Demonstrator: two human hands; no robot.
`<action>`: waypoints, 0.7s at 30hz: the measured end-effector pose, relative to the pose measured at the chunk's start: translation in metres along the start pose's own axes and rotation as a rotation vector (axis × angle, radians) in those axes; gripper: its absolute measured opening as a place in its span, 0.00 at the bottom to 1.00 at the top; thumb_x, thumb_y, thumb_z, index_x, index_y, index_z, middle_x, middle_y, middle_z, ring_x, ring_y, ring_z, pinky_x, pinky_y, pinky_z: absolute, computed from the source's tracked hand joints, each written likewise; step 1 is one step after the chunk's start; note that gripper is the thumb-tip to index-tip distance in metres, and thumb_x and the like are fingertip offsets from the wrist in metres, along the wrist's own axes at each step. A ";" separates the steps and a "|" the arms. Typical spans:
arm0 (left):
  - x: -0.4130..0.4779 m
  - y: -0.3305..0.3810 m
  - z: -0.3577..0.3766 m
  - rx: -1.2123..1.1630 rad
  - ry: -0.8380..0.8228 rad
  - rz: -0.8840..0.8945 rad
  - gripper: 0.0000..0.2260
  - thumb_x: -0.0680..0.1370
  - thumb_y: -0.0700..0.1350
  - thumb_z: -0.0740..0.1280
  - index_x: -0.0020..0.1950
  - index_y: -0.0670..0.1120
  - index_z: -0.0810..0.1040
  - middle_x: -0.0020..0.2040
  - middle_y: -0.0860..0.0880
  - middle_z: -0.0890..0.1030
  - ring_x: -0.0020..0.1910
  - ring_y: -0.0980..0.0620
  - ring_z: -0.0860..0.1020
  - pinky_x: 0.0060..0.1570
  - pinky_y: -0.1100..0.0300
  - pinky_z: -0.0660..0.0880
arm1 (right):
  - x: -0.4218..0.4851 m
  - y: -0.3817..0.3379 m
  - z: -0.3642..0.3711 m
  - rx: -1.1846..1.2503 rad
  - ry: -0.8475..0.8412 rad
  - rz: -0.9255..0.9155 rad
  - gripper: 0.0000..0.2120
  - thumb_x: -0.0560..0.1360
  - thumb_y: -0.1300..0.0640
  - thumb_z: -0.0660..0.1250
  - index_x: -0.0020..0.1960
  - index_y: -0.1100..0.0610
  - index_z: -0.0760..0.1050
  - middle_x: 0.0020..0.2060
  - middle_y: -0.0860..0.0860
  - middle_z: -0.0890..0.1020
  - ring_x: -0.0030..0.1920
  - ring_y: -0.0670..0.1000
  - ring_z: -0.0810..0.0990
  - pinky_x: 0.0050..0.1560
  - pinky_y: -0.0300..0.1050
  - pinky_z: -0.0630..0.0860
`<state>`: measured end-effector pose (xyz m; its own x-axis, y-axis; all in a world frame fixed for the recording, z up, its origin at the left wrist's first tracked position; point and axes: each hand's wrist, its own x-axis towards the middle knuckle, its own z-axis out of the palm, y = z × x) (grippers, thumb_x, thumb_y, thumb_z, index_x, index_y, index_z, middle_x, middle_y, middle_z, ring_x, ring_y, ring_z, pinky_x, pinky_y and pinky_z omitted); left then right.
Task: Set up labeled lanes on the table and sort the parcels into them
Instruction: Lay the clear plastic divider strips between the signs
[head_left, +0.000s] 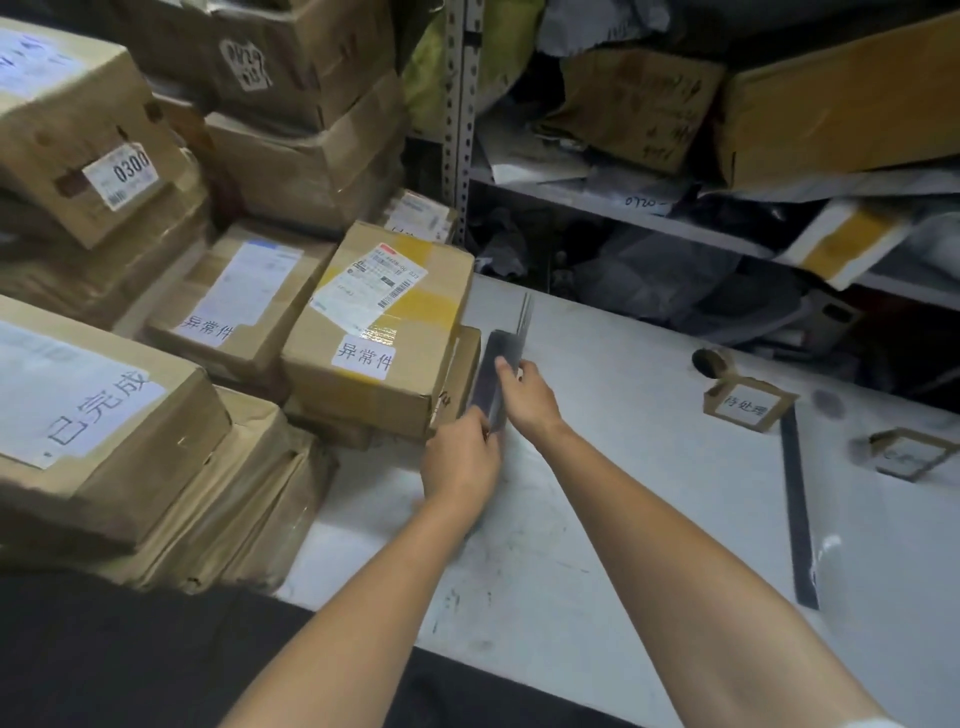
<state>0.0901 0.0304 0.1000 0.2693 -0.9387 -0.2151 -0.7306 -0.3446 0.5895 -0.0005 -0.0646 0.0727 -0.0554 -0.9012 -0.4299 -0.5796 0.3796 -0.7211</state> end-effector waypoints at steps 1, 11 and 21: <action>-0.002 0.000 -0.003 -0.014 0.020 0.003 0.05 0.81 0.50 0.65 0.48 0.49 0.76 0.45 0.48 0.82 0.47 0.43 0.80 0.45 0.52 0.78 | -0.001 -0.002 0.001 -0.022 0.018 -0.001 0.35 0.81 0.34 0.53 0.81 0.54 0.56 0.77 0.57 0.64 0.76 0.60 0.64 0.74 0.56 0.64; -0.018 0.026 -0.067 -0.025 0.213 0.123 0.05 0.80 0.49 0.65 0.49 0.50 0.77 0.42 0.51 0.81 0.42 0.48 0.78 0.41 0.56 0.74 | -0.029 -0.068 -0.018 0.007 0.066 -0.159 0.40 0.74 0.25 0.50 0.80 0.44 0.58 0.79 0.52 0.61 0.79 0.57 0.55 0.77 0.59 0.54; -0.038 0.103 -0.108 -0.315 0.125 0.312 0.12 0.81 0.55 0.61 0.43 0.50 0.76 0.39 0.53 0.80 0.40 0.50 0.78 0.39 0.55 0.74 | -0.055 -0.105 -0.120 0.544 0.095 -0.235 0.36 0.76 0.32 0.61 0.79 0.44 0.58 0.77 0.47 0.64 0.74 0.55 0.66 0.73 0.62 0.65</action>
<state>0.0718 0.0310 0.2531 0.1546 -0.9835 0.0940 -0.5678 -0.0106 0.8231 -0.0345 -0.0795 0.2373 -0.0631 -0.9793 -0.1924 -0.0871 0.1975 -0.9764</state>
